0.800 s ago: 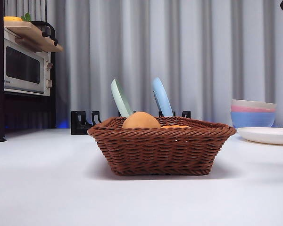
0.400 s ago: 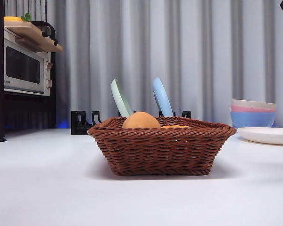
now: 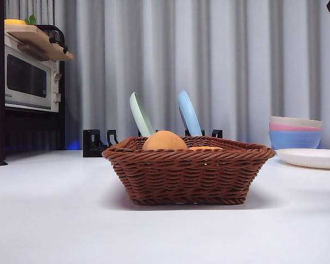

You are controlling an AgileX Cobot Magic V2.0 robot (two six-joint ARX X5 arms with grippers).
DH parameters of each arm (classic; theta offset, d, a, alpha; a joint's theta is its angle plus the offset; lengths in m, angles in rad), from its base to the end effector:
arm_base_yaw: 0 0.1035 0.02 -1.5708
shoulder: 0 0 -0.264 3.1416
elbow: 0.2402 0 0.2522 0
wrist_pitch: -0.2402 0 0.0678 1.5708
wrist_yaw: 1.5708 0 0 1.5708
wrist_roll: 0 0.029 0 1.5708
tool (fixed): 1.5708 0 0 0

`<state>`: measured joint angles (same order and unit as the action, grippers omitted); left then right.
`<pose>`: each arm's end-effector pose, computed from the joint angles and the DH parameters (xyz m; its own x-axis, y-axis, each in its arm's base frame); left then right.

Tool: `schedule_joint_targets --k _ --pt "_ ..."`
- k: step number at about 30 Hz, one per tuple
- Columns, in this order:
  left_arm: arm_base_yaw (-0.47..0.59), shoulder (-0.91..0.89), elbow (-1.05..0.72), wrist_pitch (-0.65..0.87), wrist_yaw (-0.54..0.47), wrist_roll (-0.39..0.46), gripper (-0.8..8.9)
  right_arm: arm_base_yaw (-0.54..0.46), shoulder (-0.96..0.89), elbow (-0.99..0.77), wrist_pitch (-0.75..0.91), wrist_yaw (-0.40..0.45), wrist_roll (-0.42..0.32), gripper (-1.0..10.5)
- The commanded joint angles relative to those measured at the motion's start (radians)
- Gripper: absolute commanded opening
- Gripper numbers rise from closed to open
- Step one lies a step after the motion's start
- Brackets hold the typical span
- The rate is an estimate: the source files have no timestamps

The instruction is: Pick up the basket,pick up the corn from the table,pick up the potato from the table,pick up the cucumber from the table,put all items into the basket

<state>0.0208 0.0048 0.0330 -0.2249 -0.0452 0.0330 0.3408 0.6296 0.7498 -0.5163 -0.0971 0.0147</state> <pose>0.0940 0.0033 0.1527 0.9786 0.0656 -0.1952 -0.0586 0.9974 0.0412 0.1233 0.0467 0.3106 0.8330 0.3983 -0.3840 -0.4116 0.9100 0.0510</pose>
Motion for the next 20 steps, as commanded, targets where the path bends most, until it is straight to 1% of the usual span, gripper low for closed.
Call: schedule_joint_targets --k 1,2,4,6,9,14,17,20 --pt "0.003 -0.003 -0.016 0.007 -0.002 -0.006 -0.03 0.001 -0.018 -0.006 0.005 0.006 -0.020 0.0" --pt "0.003 -0.003 -0.016 0.007 -0.002 -0.006 -0.03 -0.003 -0.031 -0.007 0.006 0.022 -0.055 0.0" --pt "0.003 -0.003 -0.016 0.008 -0.002 -0.006 -0.03 -0.013 -0.054 -0.011 0.016 0.025 -0.097 0.0" --pt "0.003 -0.003 -0.016 0.008 -0.002 -0.007 -0.03 -0.035 -0.081 -0.026 0.039 0.021 -0.115 0.0" --pt "0.003 -0.003 -0.016 0.008 -0.002 -0.006 -0.03 -0.092 -0.166 -0.109 0.144 0.010 -0.114 0.0" --pt "0.003 -0.003 -0.016 0.008 -0.002 -0.006 -0.03 -0.174 -0.353 -0.338 0.352 -0.111 -0.111 0.0" --pt "0.003 -0.003 -0.016 0.008 -0.002 -0.006 -0.03 -0.195 -0.448 -0.475 0.429 -0.111 -0.109 0.0" --pt "0.003 -0.003 -0.016 0.008 -0.002 -0.006 -0.03 -0.196 -0.511 -0.588 0.460 -0.108 -0.098 0.0"
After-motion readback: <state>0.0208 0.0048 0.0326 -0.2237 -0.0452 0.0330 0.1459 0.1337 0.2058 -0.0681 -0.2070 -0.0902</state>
